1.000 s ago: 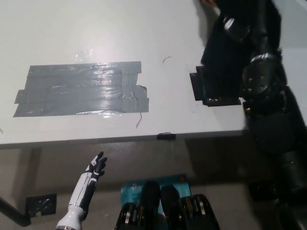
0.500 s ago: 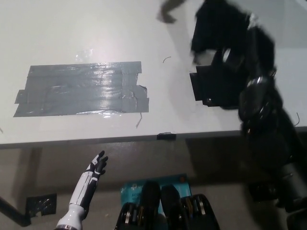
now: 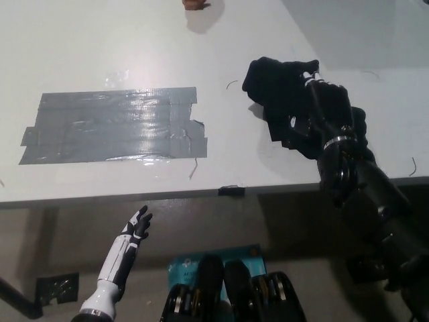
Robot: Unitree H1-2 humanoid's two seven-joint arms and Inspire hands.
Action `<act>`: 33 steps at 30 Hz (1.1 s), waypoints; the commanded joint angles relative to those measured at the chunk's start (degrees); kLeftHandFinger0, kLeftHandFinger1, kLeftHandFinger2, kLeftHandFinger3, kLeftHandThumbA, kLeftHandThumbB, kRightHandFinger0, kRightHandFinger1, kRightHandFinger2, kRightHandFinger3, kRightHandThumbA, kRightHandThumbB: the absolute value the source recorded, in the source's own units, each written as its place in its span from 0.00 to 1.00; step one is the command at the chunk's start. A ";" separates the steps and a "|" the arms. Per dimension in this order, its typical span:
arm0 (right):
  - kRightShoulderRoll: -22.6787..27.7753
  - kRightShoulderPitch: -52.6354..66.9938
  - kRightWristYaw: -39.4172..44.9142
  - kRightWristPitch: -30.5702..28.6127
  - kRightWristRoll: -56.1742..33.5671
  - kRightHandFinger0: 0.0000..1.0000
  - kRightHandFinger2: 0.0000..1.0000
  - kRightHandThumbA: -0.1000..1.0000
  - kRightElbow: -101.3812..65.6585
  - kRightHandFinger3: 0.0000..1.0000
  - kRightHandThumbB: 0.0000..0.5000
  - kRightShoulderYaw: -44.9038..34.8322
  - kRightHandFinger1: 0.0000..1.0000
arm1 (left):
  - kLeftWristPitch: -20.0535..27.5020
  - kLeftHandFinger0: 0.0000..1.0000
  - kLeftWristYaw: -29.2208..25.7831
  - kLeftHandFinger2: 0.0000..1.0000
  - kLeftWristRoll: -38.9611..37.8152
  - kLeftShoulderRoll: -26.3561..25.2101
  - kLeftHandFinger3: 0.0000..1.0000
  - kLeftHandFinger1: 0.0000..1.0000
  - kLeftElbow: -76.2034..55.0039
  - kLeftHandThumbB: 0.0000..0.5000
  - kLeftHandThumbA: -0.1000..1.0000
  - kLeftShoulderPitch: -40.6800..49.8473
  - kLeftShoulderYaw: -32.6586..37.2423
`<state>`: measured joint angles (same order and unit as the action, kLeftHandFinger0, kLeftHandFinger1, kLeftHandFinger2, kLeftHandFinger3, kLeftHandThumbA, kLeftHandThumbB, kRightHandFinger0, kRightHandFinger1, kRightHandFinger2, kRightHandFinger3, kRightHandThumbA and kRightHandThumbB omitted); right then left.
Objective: A person hands a black t-shirt to the robot and rhe robot picks it up with its right hand and places it on the black spot on the desk infron tof it
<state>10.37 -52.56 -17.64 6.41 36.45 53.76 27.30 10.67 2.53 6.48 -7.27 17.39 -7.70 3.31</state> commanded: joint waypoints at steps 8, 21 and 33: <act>12.59 -2.77 47.08 7.68 -13.47 1.00 1.00 0.66 -26.68 1.00 1.00 4.29 1.00 | 0.51 0.92 1.08 1.00 0.06 -1.35 1.00 1.00 -1.66 0.94 1.00 -2.09 0.11; 19.24 -2.22 43.40 14.34 -57.71 1.00 1.00 1.00 -61.25 1.00 0.99 -26.33 1.00 | 0.99 0.90 1.32 1.00 -0.49 -1.27 1.00 1.00 -1.16 0.92 1.00 -2.45 -0.01; 17.18 -1.45 34.06 16.72 -61.55 1.00 1.00 1.00 -69.47 1.00 1.00 -37.91 1.00 | 0.74 0.93 0.64 1.00 0.72 -1.17 1.00 1.00 -0.91 0.99 1.00 -3.27 0.26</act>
<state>21.54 -46.23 8.12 14.08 10.88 13.95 10.65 10.17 2.60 6.48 -7.24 17.73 -7.71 3.24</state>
